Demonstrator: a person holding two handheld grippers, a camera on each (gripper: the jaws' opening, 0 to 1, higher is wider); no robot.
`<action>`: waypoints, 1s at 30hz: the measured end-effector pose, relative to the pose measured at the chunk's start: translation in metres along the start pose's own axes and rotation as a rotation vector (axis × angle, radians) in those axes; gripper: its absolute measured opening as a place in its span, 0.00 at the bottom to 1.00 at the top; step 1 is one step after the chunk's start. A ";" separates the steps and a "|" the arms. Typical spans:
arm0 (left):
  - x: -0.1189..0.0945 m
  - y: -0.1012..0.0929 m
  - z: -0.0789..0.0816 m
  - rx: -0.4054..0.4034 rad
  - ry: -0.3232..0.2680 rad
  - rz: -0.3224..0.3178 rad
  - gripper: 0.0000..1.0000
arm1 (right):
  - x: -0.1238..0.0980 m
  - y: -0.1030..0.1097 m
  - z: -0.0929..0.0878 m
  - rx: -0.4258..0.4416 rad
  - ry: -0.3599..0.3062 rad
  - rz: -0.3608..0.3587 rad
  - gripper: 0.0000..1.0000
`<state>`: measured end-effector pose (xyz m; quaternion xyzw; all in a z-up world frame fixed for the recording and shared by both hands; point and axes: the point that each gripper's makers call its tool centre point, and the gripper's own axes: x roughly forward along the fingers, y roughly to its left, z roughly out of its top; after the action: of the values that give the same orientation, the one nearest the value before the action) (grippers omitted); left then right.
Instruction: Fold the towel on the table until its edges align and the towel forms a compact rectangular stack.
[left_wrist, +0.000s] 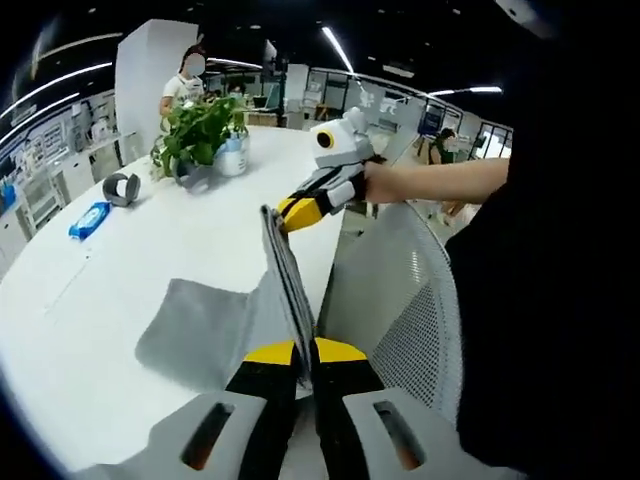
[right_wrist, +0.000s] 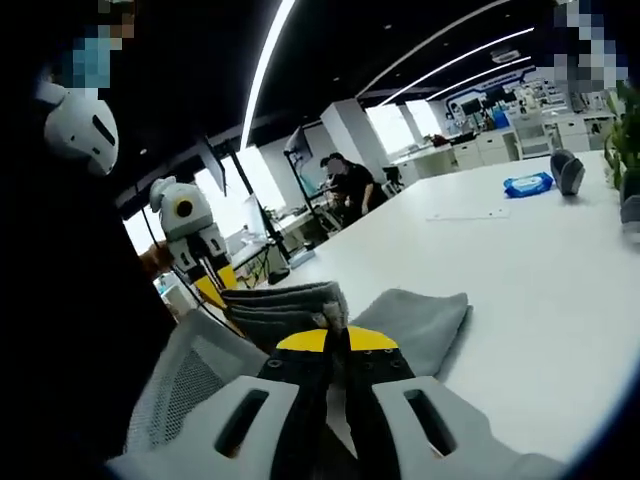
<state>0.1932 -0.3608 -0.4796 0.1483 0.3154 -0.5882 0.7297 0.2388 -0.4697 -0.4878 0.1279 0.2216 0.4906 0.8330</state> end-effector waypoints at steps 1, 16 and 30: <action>0.000 0.003 0.000 -0.011 -0.003 -0.001 0.05 | 0.000 -0.002 0.000 0.006 0.001 -0.003 0.02; 0.001 0.090 0.008 -0.059 -0.035 0.101 0.04 | 0.035 -0.049 0.016 0.063 0.060 -0.050 0.02; 0.029 0.160 -0.017 -0.180 -0.007 0.130 0.04 | 0.069 -0.099 0.007 0.156 0.151 -0.100 0.02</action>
<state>0.3442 -0.3302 -0.5356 0.1005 0.3542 -0.5093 0.7779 0.3460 -0.4577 -0.5414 0.1439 0.3274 0.4379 0.8248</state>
